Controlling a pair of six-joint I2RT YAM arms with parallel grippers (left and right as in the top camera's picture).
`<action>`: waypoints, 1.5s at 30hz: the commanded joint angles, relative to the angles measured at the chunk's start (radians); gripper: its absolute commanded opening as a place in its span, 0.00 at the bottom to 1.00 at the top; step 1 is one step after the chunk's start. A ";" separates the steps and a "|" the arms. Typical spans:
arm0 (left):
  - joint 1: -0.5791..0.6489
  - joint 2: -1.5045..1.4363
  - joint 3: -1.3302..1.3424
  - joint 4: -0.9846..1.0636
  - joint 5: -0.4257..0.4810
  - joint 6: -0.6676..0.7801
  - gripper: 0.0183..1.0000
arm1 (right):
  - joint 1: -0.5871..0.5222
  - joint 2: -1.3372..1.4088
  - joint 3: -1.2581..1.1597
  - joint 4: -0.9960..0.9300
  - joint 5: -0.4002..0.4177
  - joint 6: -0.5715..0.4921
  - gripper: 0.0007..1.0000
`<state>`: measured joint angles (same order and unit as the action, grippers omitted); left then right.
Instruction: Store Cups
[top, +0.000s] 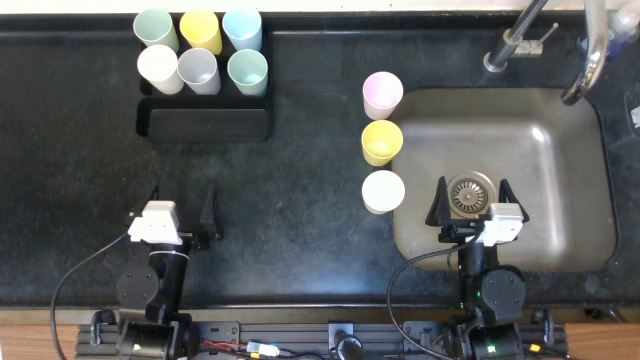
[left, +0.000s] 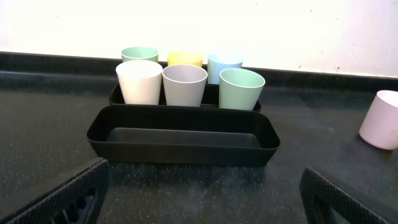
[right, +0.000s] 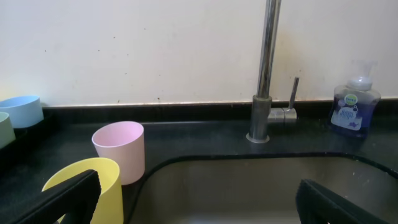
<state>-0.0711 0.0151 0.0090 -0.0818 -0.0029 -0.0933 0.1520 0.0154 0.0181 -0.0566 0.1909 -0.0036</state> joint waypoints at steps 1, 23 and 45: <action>0.037 -0.012 -0.001 -0.003 0.009 0.015 1.00 | -0.001 -0.011 -0.013 0.000 0.010 0.004 1.00; 0.038 -0.012 -0.001 -0.003 0.010 0.015 1.00 | -0.001 -0.012 -0.013 0.000 0.010 0.004 1.00; 0.037 -0.012 0.013 0.025 0.010 0.014 1.00 | -0.001 -0.012 -0.013 0.000 0.010 0.004 1.00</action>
<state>-0.0410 0.0151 0.0090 -0.0753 0.0006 -0.0933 0.1520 0.0154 0.0181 -0.0566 0.1913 -0.0032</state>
